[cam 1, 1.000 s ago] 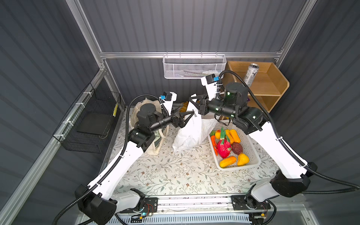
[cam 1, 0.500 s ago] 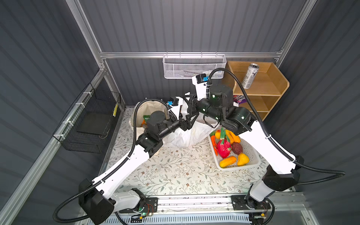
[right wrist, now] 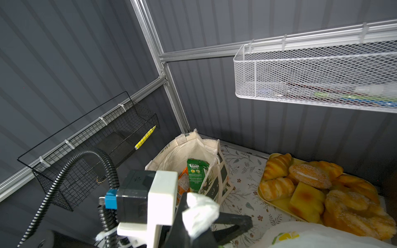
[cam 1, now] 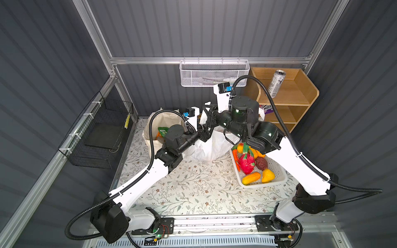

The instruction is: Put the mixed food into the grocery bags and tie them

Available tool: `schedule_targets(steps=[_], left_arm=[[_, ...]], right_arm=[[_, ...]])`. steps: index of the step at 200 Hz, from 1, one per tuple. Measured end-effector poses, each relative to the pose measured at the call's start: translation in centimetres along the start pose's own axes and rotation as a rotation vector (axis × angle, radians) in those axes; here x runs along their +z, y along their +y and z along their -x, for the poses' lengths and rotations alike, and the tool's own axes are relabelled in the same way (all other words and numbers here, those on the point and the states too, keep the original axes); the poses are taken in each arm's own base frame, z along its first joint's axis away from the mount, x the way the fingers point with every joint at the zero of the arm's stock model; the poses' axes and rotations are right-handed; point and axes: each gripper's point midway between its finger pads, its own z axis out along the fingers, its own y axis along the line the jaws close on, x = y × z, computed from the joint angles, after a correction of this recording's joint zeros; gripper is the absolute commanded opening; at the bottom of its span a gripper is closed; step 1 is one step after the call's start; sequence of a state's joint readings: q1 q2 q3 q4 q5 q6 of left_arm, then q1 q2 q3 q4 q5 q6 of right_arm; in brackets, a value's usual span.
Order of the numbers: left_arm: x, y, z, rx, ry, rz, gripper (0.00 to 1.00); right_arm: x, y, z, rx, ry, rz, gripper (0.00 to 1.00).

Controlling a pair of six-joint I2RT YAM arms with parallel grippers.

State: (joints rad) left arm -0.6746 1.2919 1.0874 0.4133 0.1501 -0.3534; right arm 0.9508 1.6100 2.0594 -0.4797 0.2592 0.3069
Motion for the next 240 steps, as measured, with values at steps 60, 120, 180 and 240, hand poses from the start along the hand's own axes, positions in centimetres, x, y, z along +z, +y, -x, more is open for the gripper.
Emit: schedule_targets(steps=[60,120,180,240], left_arm=[[-0.2,0.6,-1.4,-0.034,0.006,0.008,0.00],[-0.3,1.4,-1.7,-0.057,0.022,0.022,0.00],[-0.7,2.3,-2.5,-0.088,0.061,0.035,0.00],[-1.1,1.9,-2.4,-0.101,0.070,0.022,0.00]], right_arm=[[0.1,-0.1,-0.1,0.001,-0.003,-0.007,0.00],[-2.6,-6.6,1.9,0.022,-0.015,-0.119,0.65],[-16.1,-18.5,2.0,0.068,-0.109,-0.400,0.91],[-12.7,-24.2,-7.1,0.106,0.138,-0.396,0.91]])
